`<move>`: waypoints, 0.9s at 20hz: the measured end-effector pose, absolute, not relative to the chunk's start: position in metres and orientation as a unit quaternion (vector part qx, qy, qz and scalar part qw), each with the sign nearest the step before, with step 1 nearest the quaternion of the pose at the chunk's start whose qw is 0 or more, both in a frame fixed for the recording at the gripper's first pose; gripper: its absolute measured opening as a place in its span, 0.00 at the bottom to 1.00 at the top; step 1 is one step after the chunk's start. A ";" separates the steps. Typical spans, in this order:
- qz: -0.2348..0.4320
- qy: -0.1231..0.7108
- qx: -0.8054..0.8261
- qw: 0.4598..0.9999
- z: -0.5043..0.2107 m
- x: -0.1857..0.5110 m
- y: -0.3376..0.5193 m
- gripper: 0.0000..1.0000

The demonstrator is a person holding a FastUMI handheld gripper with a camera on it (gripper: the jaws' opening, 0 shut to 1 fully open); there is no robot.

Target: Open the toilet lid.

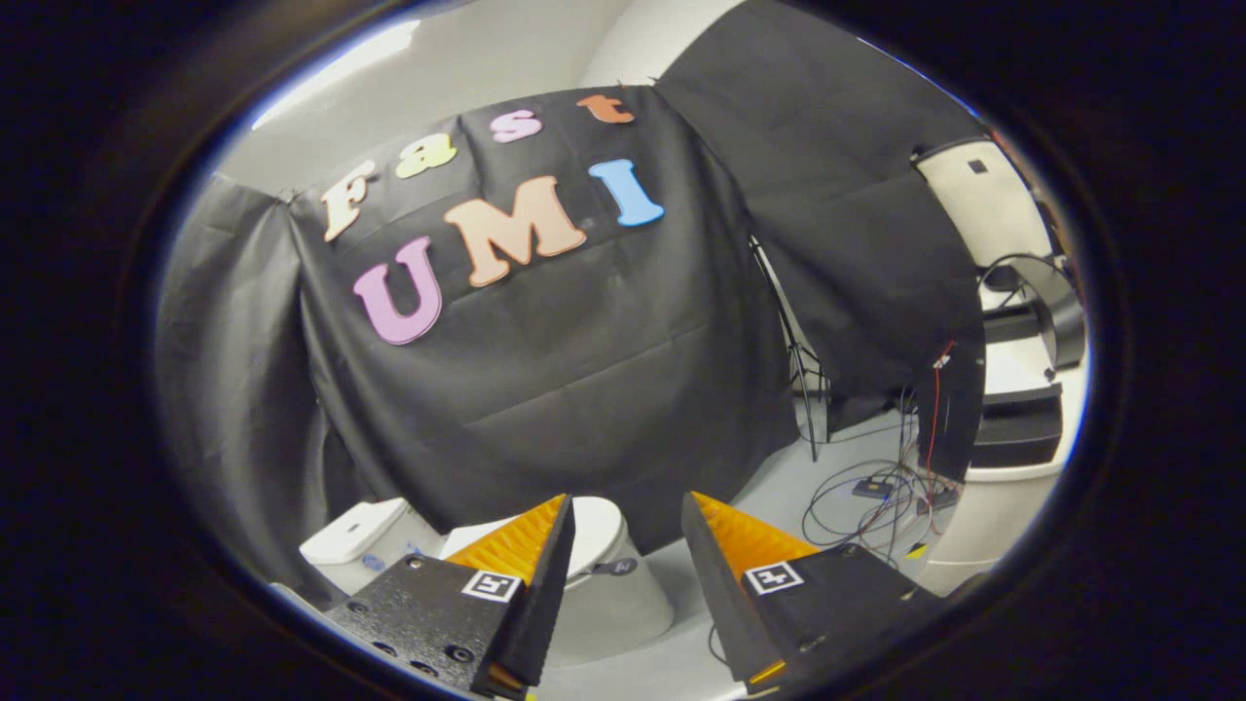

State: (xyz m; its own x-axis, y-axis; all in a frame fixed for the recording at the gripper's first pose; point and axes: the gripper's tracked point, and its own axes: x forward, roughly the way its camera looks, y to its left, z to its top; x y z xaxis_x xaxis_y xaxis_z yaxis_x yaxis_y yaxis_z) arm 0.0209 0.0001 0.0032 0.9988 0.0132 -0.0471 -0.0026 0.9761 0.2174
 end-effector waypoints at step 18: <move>0.028 0.092 0.440 0.893 -0.140 0.192 0.052 0.66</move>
